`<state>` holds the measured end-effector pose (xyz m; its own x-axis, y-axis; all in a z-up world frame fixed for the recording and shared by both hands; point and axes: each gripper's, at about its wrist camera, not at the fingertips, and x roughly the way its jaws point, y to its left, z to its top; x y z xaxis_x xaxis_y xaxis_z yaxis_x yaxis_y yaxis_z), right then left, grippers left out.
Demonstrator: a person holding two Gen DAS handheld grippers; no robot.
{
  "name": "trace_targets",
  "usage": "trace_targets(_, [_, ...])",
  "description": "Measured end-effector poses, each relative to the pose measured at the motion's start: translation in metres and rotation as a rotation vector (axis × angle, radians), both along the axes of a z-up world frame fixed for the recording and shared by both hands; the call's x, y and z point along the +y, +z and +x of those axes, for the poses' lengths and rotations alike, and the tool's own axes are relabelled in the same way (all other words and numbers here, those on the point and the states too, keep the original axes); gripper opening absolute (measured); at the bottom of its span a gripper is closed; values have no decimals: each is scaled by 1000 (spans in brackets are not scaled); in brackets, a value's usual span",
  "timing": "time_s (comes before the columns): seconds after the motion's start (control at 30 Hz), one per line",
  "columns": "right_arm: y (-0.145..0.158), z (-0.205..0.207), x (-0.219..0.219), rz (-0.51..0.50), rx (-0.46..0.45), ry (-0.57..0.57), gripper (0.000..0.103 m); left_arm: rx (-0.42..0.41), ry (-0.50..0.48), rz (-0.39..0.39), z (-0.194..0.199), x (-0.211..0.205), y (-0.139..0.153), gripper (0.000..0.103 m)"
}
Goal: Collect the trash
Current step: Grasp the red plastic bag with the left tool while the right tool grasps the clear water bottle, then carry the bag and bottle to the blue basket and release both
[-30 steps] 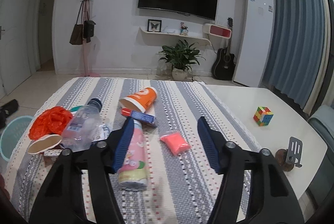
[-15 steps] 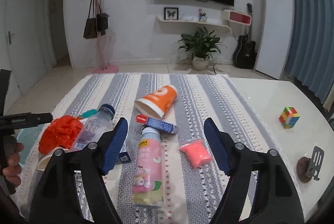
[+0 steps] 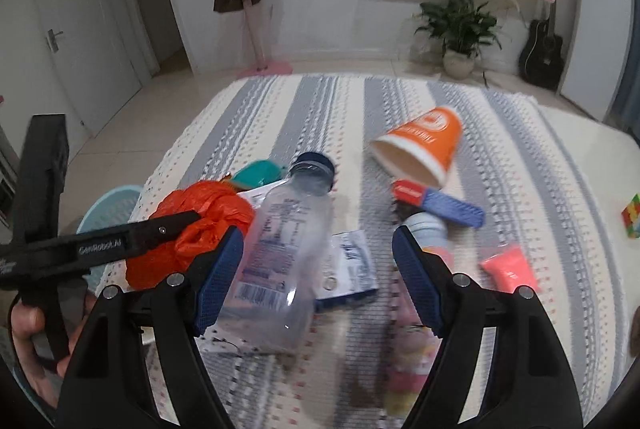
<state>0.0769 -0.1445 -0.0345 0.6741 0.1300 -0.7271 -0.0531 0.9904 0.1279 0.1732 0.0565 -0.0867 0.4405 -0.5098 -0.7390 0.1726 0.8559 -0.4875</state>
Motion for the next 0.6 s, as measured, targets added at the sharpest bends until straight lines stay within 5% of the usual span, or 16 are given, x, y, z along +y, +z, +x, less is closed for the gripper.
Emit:
trace_targets(0.03, [-2, 2, 1, 4, 17, -1, 73, -8, 0, 1, -1, 1, 2, 47])
trace_targets(0.07, [-5, 5, 3, 13, 38, -2, 73, -29, -3, -5, -3, 2, 6, 31])
trace_targets(0.5, [-34, 39, 37, -53, 224, -44, 72, -221, 120, 93, -28, 45, 48, 30])
trace_targets(0.6, [-36, 42, 40, -76, 239, -63, 56, -239, 185, 112, -31, 66, 52, 30])
